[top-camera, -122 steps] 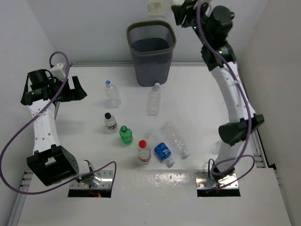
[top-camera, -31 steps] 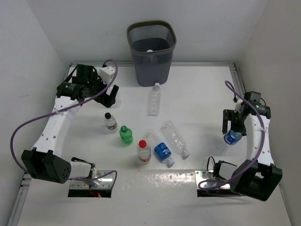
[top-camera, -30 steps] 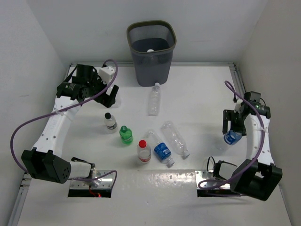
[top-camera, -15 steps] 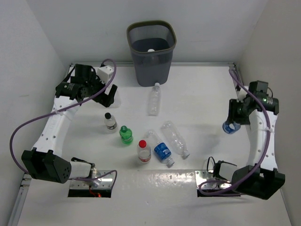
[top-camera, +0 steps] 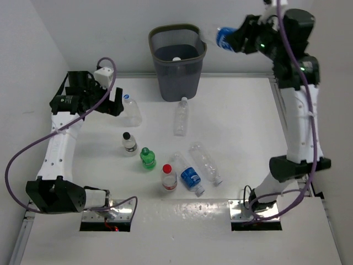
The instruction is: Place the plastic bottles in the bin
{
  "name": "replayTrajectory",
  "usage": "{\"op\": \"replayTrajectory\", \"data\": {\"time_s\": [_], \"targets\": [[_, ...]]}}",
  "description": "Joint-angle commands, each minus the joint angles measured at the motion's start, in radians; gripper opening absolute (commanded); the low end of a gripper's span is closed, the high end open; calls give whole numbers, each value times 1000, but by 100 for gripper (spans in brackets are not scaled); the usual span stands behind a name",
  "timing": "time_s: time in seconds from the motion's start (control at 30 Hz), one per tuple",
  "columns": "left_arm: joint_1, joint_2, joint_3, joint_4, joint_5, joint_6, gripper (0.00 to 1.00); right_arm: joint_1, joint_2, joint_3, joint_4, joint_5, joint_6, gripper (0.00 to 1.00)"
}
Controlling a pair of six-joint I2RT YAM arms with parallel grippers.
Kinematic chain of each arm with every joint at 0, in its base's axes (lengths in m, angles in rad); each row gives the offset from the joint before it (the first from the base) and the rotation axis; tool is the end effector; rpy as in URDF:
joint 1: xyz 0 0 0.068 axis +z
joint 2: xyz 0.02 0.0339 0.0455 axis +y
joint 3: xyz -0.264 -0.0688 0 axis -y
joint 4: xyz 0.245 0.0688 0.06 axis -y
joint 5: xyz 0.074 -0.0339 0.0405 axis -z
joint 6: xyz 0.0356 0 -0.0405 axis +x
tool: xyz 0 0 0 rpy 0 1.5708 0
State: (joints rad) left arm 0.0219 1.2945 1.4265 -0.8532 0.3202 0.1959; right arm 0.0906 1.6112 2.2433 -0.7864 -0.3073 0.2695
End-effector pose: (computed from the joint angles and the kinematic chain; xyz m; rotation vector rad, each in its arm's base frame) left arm 0.2641 -0.0054 0.3880 0.3599 2.2314 -0.2510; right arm 0.2973 0.0378 0.5539 -0.0741 1.7453 0.5295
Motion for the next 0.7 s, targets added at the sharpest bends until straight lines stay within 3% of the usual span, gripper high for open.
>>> {"op": "replayTrajectory", "data": {"time_s": [0.0,0.2,0.47,0.53,0.57,0.6,0.67], "targets": [[58,-21,58,69,37,-64,99,138,130,83,321,74,33,0],[121,-55,34,69,69,-75,99,230,300,44,588,220,-35,0],[141,-75,-35,91,79,-52,100,264,472,62,699,333,-161,0],[130,-75,-46,102,79,-40,100,265,501,64,711,346,-173,5],[130,-75,-46,115,79,-27,100,267,501,62,716,347,-173,10],[130,-75,-55,115,79,-27,100,267,509,61,720,350,-173,37],[121,-75,-55,141,65,-18,100,271,507,65,710,352,-152,72]]}}
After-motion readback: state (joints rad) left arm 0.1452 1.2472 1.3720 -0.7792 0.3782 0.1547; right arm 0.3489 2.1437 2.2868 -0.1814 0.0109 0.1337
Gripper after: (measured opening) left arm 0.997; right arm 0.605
